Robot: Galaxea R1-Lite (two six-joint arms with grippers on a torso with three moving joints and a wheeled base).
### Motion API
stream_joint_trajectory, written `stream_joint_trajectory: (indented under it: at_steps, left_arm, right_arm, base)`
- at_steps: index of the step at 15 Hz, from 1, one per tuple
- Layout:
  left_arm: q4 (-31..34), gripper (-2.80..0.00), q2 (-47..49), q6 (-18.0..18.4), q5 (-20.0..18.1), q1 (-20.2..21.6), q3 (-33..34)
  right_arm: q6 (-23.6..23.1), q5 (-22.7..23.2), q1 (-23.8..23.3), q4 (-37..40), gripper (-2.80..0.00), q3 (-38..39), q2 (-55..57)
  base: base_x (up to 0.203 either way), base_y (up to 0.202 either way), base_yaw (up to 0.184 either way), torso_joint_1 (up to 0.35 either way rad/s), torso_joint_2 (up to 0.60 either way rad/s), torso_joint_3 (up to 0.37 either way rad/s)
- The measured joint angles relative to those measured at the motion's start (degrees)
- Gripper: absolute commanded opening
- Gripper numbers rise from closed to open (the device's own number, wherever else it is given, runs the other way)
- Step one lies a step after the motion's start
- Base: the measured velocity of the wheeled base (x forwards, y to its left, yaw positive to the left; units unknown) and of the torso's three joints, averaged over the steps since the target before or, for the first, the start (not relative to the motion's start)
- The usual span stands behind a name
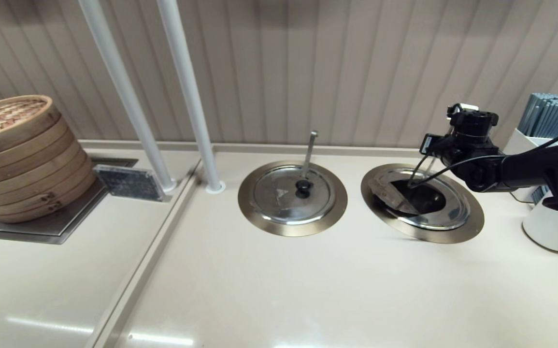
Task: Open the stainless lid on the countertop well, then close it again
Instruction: Stir with a spoon
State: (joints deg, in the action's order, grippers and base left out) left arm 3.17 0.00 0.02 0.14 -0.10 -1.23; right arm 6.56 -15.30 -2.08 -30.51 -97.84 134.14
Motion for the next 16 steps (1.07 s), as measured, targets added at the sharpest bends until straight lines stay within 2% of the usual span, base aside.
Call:
stream_joint_trajectory:
  at_steps: [3, 5, 7, 9, 12, 14, 16]
  left_arm:
    - [0.0, -2.80, 0.0, 0.0, 0.0, 0.0, 0.0]
    - [0.0, -2.80, 0.0, 0.0, 0.0, 0.0, 0.0]
    - [0.0, -2.80, 0.0, 0.0, 0.0, 0.0, 0.0]
    - [0.0, -2.80, 0.0, 0.0, 0.0, 0.0, 0.0]
    - [0.0, -2.80, 0.0, 0.0, 0.0, 0.0, 0.0]
    - [0.0, -2.80, 0.0, 0.0, 0.0, 0.0, 0.0]
    - [0.0, -2.80, 0.0, 0.0, 0.0, 0.0, 0.0]
  right_arm:
    - [0.7, 4.5, 0.3, 1.9, -2.80, 3.1, -2.4]
    - [-0.6, 5.8, -0.6, 5.1, -2.80, 4.2, -3.6]
    - [-5.4, 5.0, -1.8, 5.1, -2.80, 4.4, -3.4]
    - [-7.5, 1.2, -2.3, 4.3, -2.80, 2.6, -1.8]
    - [-5.9, -3.5, -1.9, 0.9, -2.80, -2.3, 1.3]
    - [-2.0, -2.3, -1.0, 1.6, -2.80, -2.7, 1.6]
    - [1.2, 1.6, -0.3, 4.2, -2.80, -0.6, 0.1]
  base:
    - [0.000, 0.000, 0.000, 0.000, 0.00, 0.000]
    - [0.000, 0.000, 0.000, 0.000, 0.00, 0.000]
    - [0.000, 0.000, 0.000, 0.000, 0.00, 0.000]
    - [0.000, 0.000, 0.000, 0.000, 0.00, 0.000]
    - [0.000, 0.000, 0.000, 0.000, 0.00, 0.000]
    - [0.000, 0.000, 0.000, 0.000, 0.00, 0.000]
    - [0.000, 0.000, 0.000, 0.000, 0.00, 0.000]
